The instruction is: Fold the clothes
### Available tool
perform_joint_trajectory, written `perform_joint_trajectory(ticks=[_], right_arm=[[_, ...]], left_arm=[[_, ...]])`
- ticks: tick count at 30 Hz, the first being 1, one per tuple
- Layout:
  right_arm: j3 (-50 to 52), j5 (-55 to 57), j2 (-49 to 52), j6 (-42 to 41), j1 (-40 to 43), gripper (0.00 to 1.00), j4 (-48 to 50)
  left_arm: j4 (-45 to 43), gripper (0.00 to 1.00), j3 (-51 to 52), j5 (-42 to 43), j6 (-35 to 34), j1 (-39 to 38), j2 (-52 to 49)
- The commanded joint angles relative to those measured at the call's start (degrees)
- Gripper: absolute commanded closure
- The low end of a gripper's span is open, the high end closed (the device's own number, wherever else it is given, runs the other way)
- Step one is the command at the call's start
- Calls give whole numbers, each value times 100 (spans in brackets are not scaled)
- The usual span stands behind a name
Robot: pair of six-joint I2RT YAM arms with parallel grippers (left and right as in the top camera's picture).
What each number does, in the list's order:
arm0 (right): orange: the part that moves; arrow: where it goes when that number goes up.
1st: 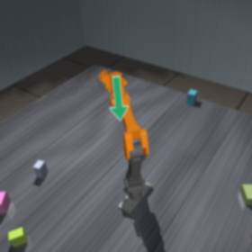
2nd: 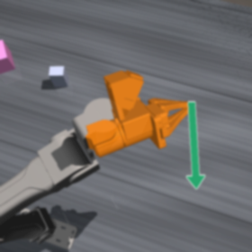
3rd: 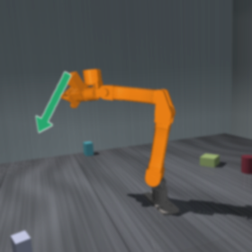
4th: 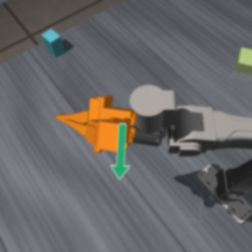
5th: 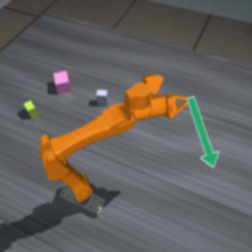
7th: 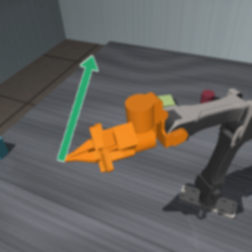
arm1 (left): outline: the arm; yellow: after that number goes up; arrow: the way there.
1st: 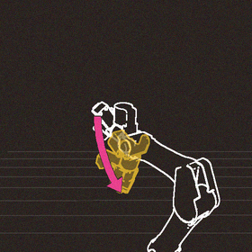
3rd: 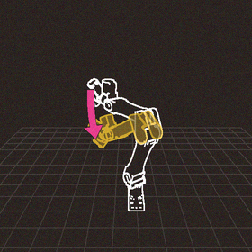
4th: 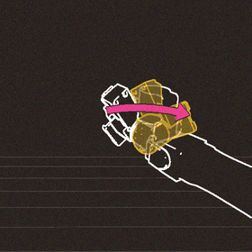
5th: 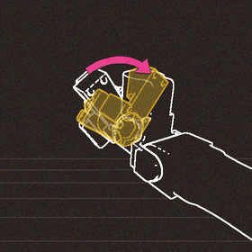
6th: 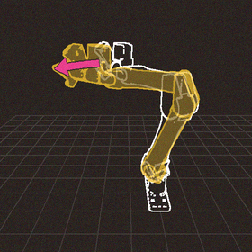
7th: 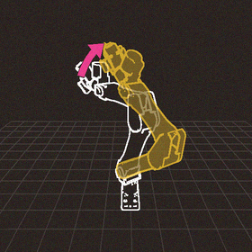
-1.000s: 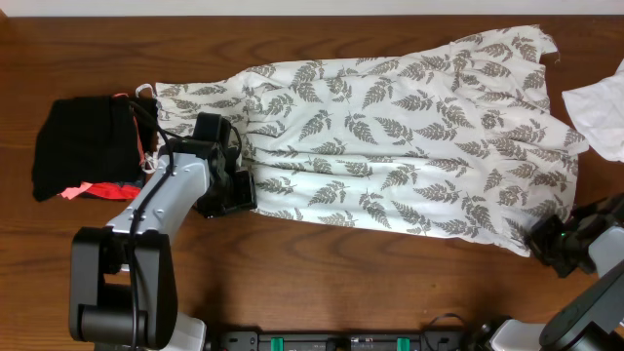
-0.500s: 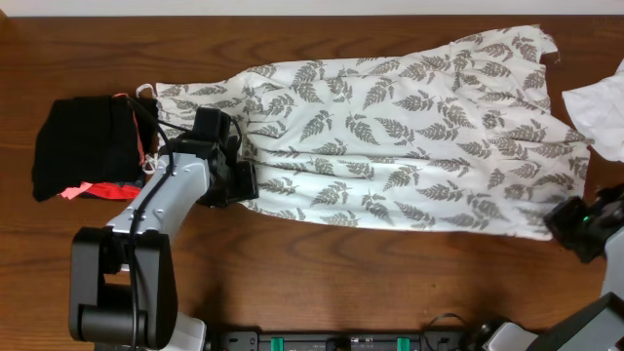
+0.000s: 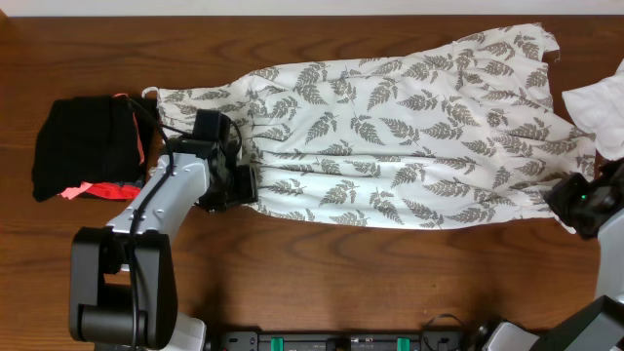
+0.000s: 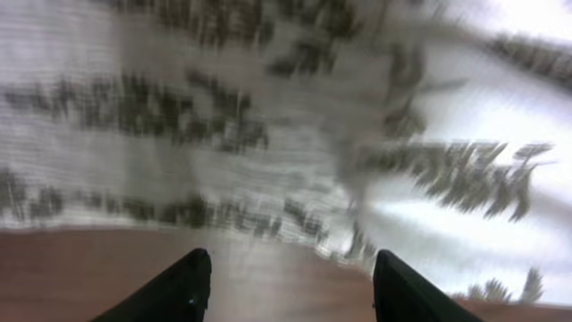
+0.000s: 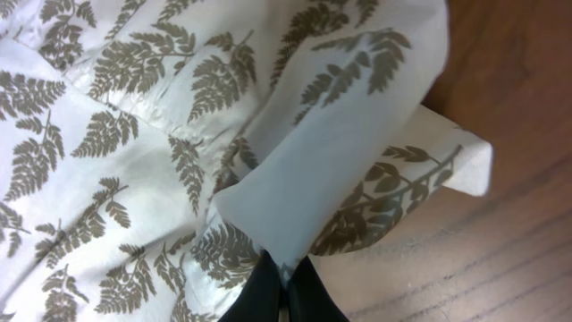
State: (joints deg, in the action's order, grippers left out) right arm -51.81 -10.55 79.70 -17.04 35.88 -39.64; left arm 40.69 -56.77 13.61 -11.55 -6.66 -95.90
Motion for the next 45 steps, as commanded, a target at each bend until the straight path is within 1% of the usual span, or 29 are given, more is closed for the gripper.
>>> perform_joint_trajectory(ticks=[1, 4, 9, 12, 13, 14, 16, 17, 20, 22, 24, 27, 29, 31, 33, 35, 36, 39, 40, 41, 42, 45], right_arm=[[-142, 503, -20, -181, -240, 97, 42], [-142, 713, -20, -181, -269, 97, 70], [-142, 1198, -20, -179, -269, 96, 205], [-142, 1617, -20, -184, -267, 84, 251], [-142, 1716, -20, -181, -262, 84, 302], [-142, 1768, -20, -179, -262, 80, 387], [-142, 1749, -17, -20, -271, 66, 623], [-142, 1746, -17, 79, -284, 62, 667], [-142, 1784, -17, 214, -291, 62, 424], [-140, 2006, -17, 332, -291, 64, 245], [-142, 2262, -17, 511, -291, 66, 186], [-142, 2461, -17, 1045, -291, 71, 70], [-142, 2776, -9, 1071, -258, 73, -129], [-142, 2793, 31, 1121, -133, 75, -164], [-142, 2306, 129, 1596, 48, 79, -35], [-157, 868, 299, 2428, 254, 78, 162], [-186, 457, 409, 2610, 339, 78, 160], [-271, 422, 791, 2662, 546, 84, 76], [-317, 570, 953, 2697, 643, 81, -2], [-352, 686, 1086, 2677, 739, 67, -28], [-380, 695, 1239, 2625, 874, 61, -2], [-435, 293, 1539, 2621, 1193, 53, 179]], left_arm=[[275, 41, 46, 35, 74, -15, -13], [385, 41, 46, 33, 76, -13, -13], [284, 41, 46, 35, 74, -13, -13], [273, 41, 46, 35, 74, -13, -13], [273, 41, 46, 35, 74, -15, -13], [273, 41, 46, 35, 74, -13, -13], [273, 41, 46, 35, 74, -15, -13], [273, 41, 46, 35, 74, -15, -13], [273, 41, 46, 35, 76, -15, -13], [269, 41, 46, 33, 76, -13, -13], [269, 41, 46, 33, 76, -13, -13], [269, 41, 46, 33, 76, -13, -13], [269, 41, 46, 33, 79, -13, -13], [269, 41, 46, 33, 79, -13, -13], [269, 41, 46, 33, 79, -13, -13], [271, 41, 46, 33, 81, -13, -13], [271, 41, 46, 33, 81, -13, -13], [264, 41, 46, 33, 79, -13, -13], [256, 41, 46, 33, 81, -13, -13], [251, 41, 46, 33, 79, -13, -13], [251, 41, 46, 33, 79, -13, -13], [256, 41, 46, 33, 79, -13, -13]])
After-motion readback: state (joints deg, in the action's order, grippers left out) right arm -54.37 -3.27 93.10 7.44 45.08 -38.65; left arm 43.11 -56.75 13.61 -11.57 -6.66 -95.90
